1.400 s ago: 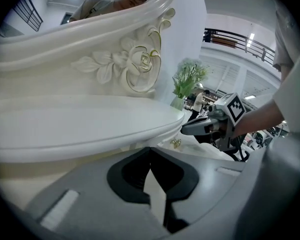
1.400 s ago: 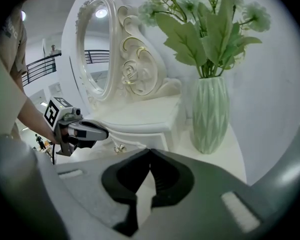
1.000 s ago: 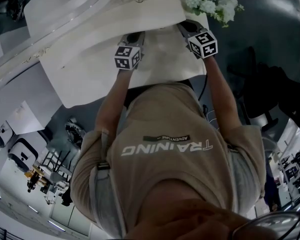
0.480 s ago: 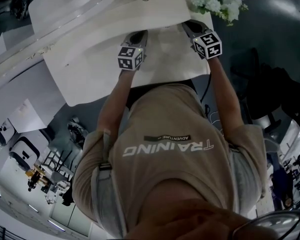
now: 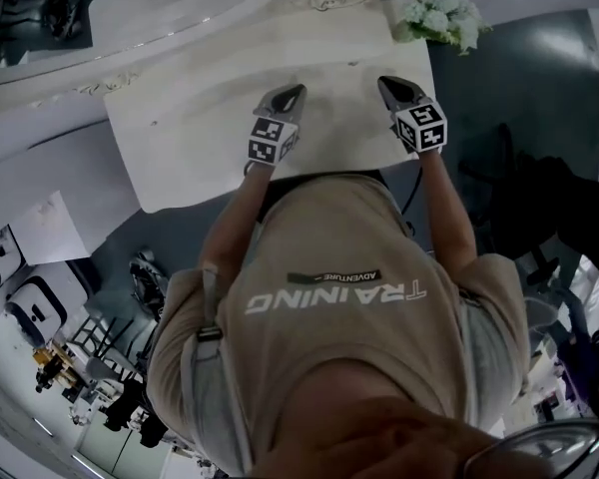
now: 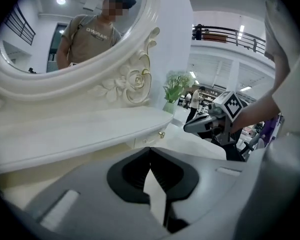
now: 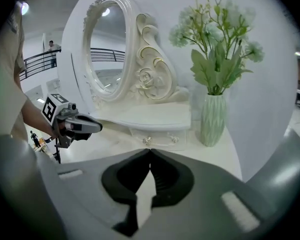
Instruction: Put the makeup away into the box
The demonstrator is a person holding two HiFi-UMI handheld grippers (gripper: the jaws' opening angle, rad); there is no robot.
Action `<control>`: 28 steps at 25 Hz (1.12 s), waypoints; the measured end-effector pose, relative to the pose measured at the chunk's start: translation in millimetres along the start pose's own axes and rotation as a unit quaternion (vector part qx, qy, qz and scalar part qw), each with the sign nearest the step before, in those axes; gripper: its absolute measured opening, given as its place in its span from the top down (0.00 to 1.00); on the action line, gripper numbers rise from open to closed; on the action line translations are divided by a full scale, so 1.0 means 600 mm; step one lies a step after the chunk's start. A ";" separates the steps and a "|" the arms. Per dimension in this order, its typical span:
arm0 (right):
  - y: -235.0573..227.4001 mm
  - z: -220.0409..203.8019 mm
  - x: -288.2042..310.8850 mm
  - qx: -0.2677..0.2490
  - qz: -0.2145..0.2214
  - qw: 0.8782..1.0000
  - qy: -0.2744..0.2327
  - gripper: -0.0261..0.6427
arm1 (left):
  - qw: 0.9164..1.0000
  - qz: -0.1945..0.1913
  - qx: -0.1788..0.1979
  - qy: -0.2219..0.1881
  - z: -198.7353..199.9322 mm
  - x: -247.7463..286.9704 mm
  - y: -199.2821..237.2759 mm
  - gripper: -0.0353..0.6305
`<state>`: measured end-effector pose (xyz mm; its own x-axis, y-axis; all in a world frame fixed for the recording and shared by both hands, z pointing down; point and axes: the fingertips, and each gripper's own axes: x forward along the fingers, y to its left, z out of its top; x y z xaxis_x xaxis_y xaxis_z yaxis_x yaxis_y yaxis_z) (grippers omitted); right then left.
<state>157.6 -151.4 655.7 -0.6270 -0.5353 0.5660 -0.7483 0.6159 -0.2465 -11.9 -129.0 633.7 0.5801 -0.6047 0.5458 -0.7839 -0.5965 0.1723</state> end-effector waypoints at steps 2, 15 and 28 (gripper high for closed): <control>0.031 0.001 -0.009 0.001 0.003 1.000 0.000 0.96 | 1.000 0.004 -0.004 -0.015 0.014 -0.032 0.002 0.94; 0.237 0.104 -0.003 -0.057 0.042 0.996 -0.046 0.96 | 0.986 0.030 -0.075 -0.148 0.116 -0.212 0.047 0.94; 0.338 0.282 -0.043 -0.126 0.040 0.981 -0.144 0.96 | 0.974 0.052 -0.016 -0.218 0.208 -0.332 0.091 0.94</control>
<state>-14.5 -110.7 458.1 -0.7439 -0.5983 0.2978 -0.6398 0.7663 -0.0586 -142.4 -107.2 432.1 0.5302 -0.8323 0.1618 -0.8461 -0.5070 0.1645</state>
